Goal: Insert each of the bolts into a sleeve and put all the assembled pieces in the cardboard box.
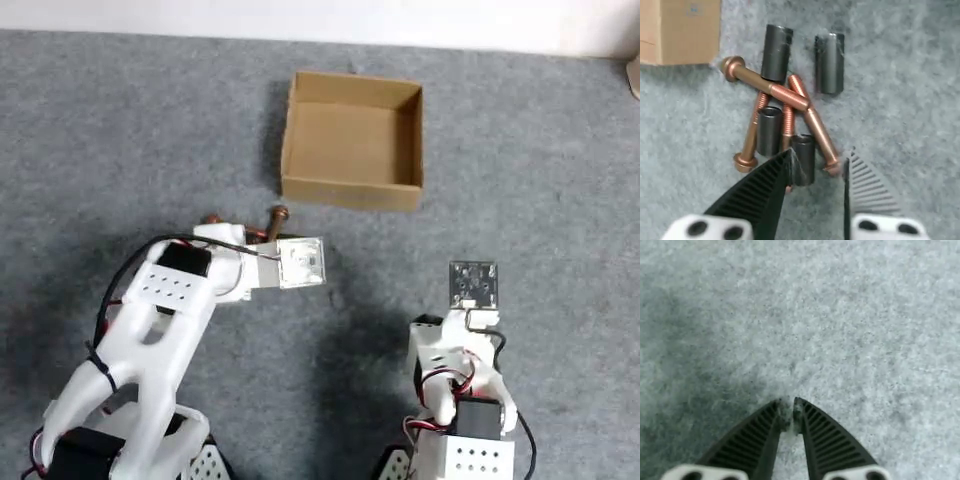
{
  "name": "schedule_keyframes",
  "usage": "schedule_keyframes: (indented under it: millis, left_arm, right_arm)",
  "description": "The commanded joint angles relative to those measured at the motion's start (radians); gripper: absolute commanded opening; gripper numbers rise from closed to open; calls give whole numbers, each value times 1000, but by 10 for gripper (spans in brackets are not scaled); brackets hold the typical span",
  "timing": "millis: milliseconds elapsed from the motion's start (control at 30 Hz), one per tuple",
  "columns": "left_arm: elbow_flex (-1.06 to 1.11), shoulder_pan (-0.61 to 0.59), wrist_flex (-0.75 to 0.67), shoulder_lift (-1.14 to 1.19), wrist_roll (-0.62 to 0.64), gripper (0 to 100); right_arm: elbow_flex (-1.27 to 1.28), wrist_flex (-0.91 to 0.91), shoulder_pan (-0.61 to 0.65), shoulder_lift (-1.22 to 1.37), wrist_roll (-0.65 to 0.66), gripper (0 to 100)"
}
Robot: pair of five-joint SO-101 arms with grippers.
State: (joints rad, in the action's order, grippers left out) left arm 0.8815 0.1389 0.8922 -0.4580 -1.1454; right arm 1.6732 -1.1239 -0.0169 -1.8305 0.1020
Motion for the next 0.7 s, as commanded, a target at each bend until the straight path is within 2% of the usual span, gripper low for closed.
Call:
schedule_keyframes:
  millis: [0, 200, 300, 367, 467, 567, 667]
  left_arm:
    - [-41, -28, -23, -8, 166, 160]
    - [-151, -171, -14, -12, 783, 162]
    - [-182, -283, 43, -12, 1057, 164]
    - [-202, -341, 52, -12, 1142, 164]
    - [-205, -369, 49, -12, 1203, 162]
    - [-174, -357, 49, -12, 1214, 165]
    - [-143, -352, 25, -12, 1215, 165]
  right_arm:
    - [160, 22, -10, 5, -5, 27]
    - [160, 53, -8, -2, 31, 27]
    - [160, 116, -10, -2, 247, 27]
    - [157, 147, 13, -4, 367, 28]
    - [127, 265, 102, -1, 419, 30]
    - [56, 286, 229, 8, 419, 104]
    - [-30, 266, 343, 21, 354, 198]
